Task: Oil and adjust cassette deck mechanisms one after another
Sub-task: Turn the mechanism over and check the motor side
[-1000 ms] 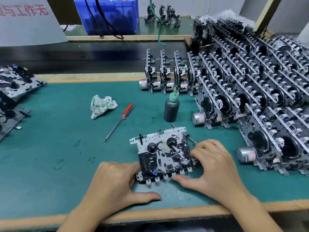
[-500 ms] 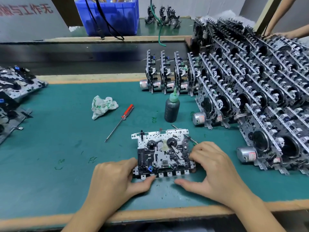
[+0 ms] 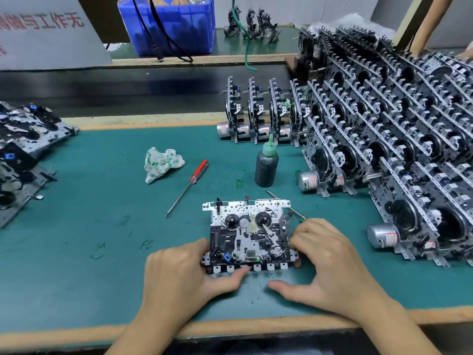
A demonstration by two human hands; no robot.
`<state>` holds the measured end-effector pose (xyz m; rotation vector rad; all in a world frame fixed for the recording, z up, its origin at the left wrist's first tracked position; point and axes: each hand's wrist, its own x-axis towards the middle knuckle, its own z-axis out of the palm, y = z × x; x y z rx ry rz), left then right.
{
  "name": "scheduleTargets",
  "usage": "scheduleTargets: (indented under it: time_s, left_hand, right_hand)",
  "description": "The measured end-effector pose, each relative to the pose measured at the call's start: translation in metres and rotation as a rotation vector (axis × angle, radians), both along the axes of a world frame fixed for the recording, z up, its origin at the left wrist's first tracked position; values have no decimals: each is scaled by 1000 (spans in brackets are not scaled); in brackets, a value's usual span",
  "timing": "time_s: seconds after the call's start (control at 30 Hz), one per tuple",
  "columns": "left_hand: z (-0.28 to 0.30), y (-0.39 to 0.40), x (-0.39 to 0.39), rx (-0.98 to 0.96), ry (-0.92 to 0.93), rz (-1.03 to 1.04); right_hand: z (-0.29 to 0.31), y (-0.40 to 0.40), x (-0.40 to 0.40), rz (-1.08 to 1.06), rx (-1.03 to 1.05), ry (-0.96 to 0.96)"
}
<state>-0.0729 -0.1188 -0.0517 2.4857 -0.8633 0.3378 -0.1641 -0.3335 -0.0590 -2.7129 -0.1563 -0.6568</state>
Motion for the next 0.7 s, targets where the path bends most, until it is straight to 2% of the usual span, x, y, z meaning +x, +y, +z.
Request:
scheduleTargets:
  time_s: [0.2, 0.57, 0.7]
  left_hand:
    - [4, 3, 5, -93, 76, -135]
    - [4, 6, 2, -15, 54, -211]
    - [5, 9, 2, -13, 59, -291]
  right_hand:
    - [-3, 3, 2, -73, -6, -22]
    - [3, 0, -2, -66, -27, -32]
    - [3, 4, 0, -148, -62, -85]
